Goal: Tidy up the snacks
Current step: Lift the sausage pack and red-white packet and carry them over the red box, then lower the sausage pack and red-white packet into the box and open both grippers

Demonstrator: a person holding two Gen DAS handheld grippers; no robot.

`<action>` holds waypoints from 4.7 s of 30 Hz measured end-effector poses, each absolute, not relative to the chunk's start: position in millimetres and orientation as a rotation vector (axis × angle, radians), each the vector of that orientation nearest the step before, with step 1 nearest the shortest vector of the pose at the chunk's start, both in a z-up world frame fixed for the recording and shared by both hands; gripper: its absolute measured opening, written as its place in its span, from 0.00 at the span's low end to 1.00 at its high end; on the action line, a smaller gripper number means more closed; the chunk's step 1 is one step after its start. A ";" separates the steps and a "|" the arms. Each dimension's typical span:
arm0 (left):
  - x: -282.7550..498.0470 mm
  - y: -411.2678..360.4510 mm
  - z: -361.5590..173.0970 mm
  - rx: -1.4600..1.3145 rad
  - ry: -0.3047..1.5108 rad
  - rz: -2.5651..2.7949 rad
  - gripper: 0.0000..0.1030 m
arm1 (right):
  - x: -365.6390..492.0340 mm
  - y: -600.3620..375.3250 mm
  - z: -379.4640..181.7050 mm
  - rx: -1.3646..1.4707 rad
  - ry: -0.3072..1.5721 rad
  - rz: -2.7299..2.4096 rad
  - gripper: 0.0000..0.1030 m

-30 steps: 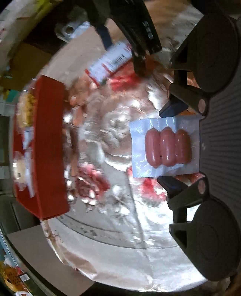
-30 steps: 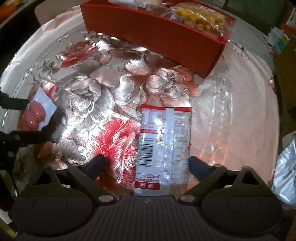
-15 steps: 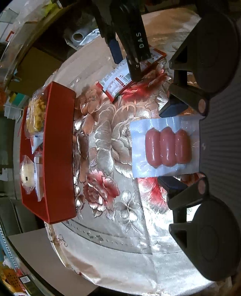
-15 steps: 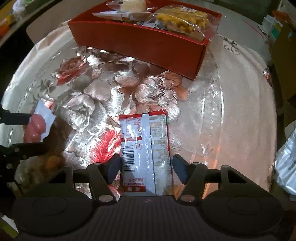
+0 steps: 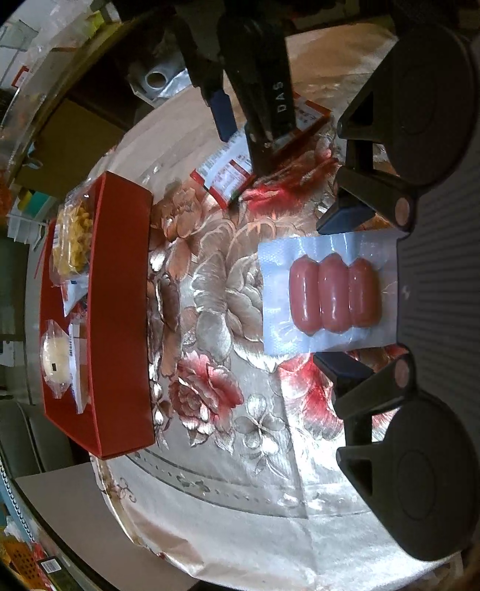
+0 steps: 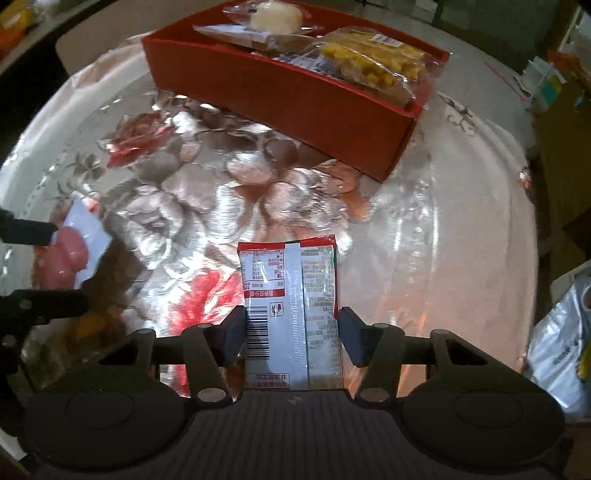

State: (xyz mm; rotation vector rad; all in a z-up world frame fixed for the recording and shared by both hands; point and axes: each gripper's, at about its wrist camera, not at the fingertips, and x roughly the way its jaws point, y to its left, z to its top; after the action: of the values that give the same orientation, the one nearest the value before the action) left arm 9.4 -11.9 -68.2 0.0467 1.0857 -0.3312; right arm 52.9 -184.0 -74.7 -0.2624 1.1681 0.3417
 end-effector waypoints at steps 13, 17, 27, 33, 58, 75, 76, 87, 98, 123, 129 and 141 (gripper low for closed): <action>25.8 0.3 -37.4 -0.043 0.973 -0.304 0.61 | 59.4 -197.8 -16.8 -0.093 0.988 0.375 0.60; 31.1 -1.2 -31.0 -0.045 0.947 -0.295 0.61 | 59.4 -193.6 -14.7 -0.093 0.978 0.385 0.60; 39.9 -7.7 -16.2 -0.036 0.883 -0.283 0.61 | 62.6 -193.2 -2.5 -0.073 0.925 0.385 0.60; 45.6 -10.5 -10.5 -0.029 0.858 -0.280 0.61 | 65.5 -193.8 3.5 -0.067 0.902 0.381 0.61; 100.2 -20.9 13.1 -0.040 0.742 -0.236 0.61 | 104.0 -201.3 24.7 -0.006 0.818 0.347 0.61; 137.5 -27.6 21.3 -0.052 0.696 -0.202 0.61 | 134.5 -211.0 31.6 0.050 0.778 0.314 0.63; 140.2 -28.8 21.2 -0.051 0.694 -0.201 0.61 | 137.0 -211.3 31.8 0.053 0.776 0.312 0.63; 174.6 -36.6 16.3 -0.056 0.692 -0.183 0.61 | 167.8 -214.7 22.8 0.079 0.780 0.293 0.63; 202.6 -39.2 3.8 -0.066 0.719 -0.161 0.61 | 193.7 -210.6 13.4 0.071 0.796 0.290 0.63; 229.0 -39.6 -23.1 -0.040 0.788 -0.114 0.61 | 220.0 -202.9 -11.1 0.075 0.831 0.287 0.65; 233.1 -40.6 -24.9 -0.036 0.814 -0.105 0.61 | 223.0 -206.5 -9.7 0.088 0.818 0.287 0.69; 224.5 -39.0 -8.9 -0.017 0.785 -0.096 0.69 | 218.1 -211.8 -1.2 0.097 0.809 0.263 0.75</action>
State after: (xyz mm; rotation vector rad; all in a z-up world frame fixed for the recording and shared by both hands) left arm 224.5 -39.0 -8.9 -0.0165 0.7853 -0.0960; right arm 218.1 -211.8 -1.2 0.0974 0.8087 0.2629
